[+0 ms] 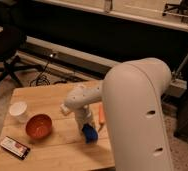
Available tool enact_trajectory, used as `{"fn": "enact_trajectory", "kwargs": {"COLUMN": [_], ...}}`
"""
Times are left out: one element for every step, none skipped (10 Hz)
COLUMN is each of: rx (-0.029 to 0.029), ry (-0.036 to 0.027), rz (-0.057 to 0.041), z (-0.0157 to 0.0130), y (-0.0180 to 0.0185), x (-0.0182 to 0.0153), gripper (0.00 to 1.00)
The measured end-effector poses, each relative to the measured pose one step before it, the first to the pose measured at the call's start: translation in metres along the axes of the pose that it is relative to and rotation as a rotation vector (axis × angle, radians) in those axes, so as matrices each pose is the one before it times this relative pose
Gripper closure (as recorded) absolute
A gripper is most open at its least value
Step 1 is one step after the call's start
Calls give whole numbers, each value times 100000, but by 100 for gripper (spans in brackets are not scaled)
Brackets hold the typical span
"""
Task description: Wipe the white sponge on the table
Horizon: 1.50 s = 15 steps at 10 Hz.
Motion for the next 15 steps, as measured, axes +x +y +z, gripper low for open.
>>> {"fn": "enact_trajectory", "kwargs": {"rx": [317, -126, -226, -441, -481, -486, 167, 375, 679, 834, 826, 187, 127, -165, -69], "ry": [397, 535, 560, 198, 560, -162, 772, -315, 292, 5, 725, -874, -75, -183, 104], "rz": [883, 837, 614, 591, 530, 610, 362, 242, 411, 440, 484, 51, -180, -456, -804], "z": [242, 429, 377, 324, 420, 247, 531, 212, 317, 269, 360, 18, 143, 76, 186], "y": [-637, -459, -270, -205, -136, -124, -344, -323, -466, -615, -588, -156, 10, 252, 420], "x": [658, 736, 542, 461, 643, 287, 897, 489, 928, 956, 1290, 765, 815, 557, 708], "gripper": [46, 46, 46, 46, 46, 46, 46, 46, 46, 46, 46, 46, 46, 46, 46]}}
